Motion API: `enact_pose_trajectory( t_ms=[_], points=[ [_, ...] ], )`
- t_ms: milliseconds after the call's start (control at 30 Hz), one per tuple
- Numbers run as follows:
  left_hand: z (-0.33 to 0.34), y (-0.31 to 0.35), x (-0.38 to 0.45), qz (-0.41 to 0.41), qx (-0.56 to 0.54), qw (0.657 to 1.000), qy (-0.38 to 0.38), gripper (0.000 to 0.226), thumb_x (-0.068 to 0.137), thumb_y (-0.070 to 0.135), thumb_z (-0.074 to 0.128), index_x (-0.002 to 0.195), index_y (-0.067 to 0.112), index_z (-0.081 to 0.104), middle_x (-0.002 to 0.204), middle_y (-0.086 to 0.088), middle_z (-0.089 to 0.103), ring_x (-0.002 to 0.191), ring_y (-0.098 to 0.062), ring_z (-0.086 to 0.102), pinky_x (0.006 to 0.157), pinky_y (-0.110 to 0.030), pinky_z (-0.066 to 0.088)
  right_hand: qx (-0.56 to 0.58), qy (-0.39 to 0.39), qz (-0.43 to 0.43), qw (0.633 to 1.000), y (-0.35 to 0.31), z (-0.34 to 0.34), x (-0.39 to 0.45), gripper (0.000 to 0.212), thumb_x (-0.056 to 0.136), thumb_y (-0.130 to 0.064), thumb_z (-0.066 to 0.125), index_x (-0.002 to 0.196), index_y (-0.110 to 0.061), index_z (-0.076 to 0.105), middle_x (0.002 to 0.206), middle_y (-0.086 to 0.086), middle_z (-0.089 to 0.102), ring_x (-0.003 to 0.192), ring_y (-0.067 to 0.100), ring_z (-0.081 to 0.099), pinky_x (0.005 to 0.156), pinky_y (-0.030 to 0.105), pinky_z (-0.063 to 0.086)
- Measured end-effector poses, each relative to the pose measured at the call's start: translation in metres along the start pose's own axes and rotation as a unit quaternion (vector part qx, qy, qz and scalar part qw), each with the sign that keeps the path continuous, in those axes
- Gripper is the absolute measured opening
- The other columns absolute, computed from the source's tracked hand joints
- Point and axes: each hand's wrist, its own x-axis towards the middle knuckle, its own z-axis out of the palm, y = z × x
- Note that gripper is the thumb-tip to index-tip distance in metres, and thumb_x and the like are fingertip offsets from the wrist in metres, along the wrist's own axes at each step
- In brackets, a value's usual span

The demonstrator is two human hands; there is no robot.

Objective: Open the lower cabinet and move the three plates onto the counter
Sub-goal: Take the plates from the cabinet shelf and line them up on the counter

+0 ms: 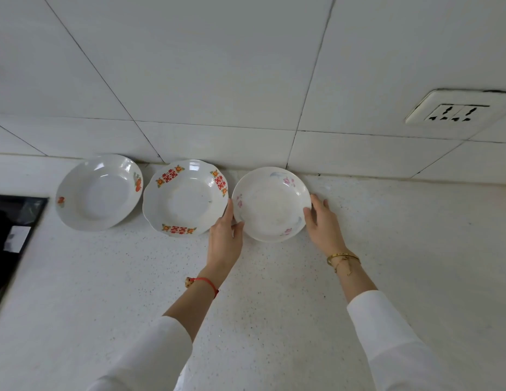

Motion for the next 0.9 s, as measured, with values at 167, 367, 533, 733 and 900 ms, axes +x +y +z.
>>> enact_pose_trajectory(
  t_ms=[167, 367, 533, 733, 900],
  points=[
    [0.004, -0.005, 0.001, -0.001, 0.023, 1.000, -0.001, 0.070, 0.094, 0.012, 0.057, 0.153, 0.019, 0.021, 0.140, -0.006, 0.053, 0.125, -0.028, 0.054, 0.101, -0.053, 0.045, -0.008, -0.010, -0.001, 1.000, 0.004, -0.001, 0.005, 0.033, 0.100, -0.028, 0.039, 0.133, -0.022, 0.043, 0.112, 0.005, 0.064, 0.133, 0.039, 0.040, 0.113, 0.038, 0.029],
    [0.005, 0.000, 0.001, -0.004, 0.027, 1.000, 0.009, 0.068, 0.095, 0.013, 0.055, 0.153, 0.022, 0.020, 0.139, -0.005, 0.054, 0.124, -0.027, 0.054, 0.099, -0.051, 0.048, -0.033, -0.012, 0.009, 0.999, 0.000, -0.002, 0.012, 0.031, 0.100, -0.025, 0.037, 0.130, -0.019, 0.044, 0.114, 0.005, 0.061, 0.127, 0.039, 0.046, 0.114, 0.033, 0.024],
    [0.002, 0.004, -0.001, -0.008, 0.029, 1.000, -0.007, 0.068, 0.096, 0.017, 0.053, 0.153, 0.023, 0.017, 0.145, -0.004, 0.046, 0.126, -0.027, 0.052, 0.097, -0.050, 0.049, -0.054, -0.013, 0.024, 0.998, -0.005, -0.002, 0.012, 0.036, 0.101, -0.027, 0.037, 0.134, -0.014, 0.042, 0.127, 0.011, 0.057, 0.129, 0.036, 0.045, 0.122, 0.043, 0.015],
    [-0.002, 0.010, -0.012, 0.000, 0.043, 0.999, -0.020, 0.070, 0.096, 0.021, 0.053, 0.153, 0.021, 0.013, 0.136, -0.006, 0.053, 0.114, -0.025, 0.059, 0.088, -0.042, 0.056, -0.066, 0.007, 0.048, 0.997, -0.026, -0.002, -0.009, 0.052, 0.102, -0.031, 0.035, 0.149, -0.010, 0.026, 0.152, 0.016, 0.033, 0.147, 0.034, 0.016, 0.122, 0.044, 0.011],
    [-0.002, 0.011, -0.024, 0.000, 0.064, 0.998, -0.013, 0.068, 0.097, 0.020, 0.051, 0.153, 0.019, 0.012, 0.137, -0.007, 0.054, 0.120, -0.026, 0.056, 0.091, -0.042, 0.052, -0.082, 0.023, 0.031, 0.996, -0.033, 0.003, -0.029, 0.054, 0.102, -0.020, 0.036, 0.151, -0.004, 0.016, 0.156, 0.017, 0.026, 0.149, 0.027, 0.011, 0.122, 0.035, 0.000]
  ],
)
